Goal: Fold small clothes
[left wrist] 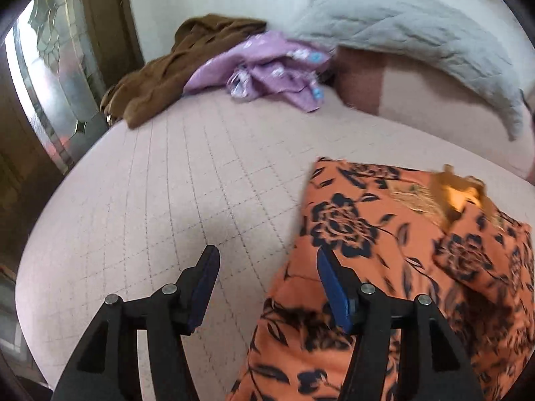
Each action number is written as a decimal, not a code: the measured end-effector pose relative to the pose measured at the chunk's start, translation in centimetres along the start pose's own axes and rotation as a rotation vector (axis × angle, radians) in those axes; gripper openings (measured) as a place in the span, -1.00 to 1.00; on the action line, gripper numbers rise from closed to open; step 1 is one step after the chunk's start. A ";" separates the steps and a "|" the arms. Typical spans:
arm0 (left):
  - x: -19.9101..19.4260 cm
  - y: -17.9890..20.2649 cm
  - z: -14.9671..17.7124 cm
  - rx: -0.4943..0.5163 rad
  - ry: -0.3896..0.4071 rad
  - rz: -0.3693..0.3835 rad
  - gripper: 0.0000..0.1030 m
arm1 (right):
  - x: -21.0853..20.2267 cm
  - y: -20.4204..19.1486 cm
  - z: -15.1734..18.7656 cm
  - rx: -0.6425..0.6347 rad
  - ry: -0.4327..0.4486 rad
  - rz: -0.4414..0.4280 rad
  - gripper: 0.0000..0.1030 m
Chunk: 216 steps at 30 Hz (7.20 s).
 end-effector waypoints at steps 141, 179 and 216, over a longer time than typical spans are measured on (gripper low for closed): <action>-1.7 3.9 1.4 0.203 0.094 -0.107 0.43 | -0.6 16.9 -0.7 0.429 -0.024 -0.038 -0.83; -1.8 3.5 1.2 0.180 0.102 -0.098 0.43 | -3.4 17.8 -2.4 0.381 0.162 0.143 -0.73; 2.1 3.1 2.8 0.196 -0.038 -0.109 0.45 | 1.4 10.5 0.7 0.203 -0.030 0.034 -0.27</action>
Point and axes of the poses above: each gripper's, at about its wrist camera, not at the fingertips, and x roughly the way its jaws point, y to its right, z to its underside, the point moved 8 cm from there along x, roughly the way its jaws point, and after that the axes turned 4 degrees about -x, right-handed, at the moved point
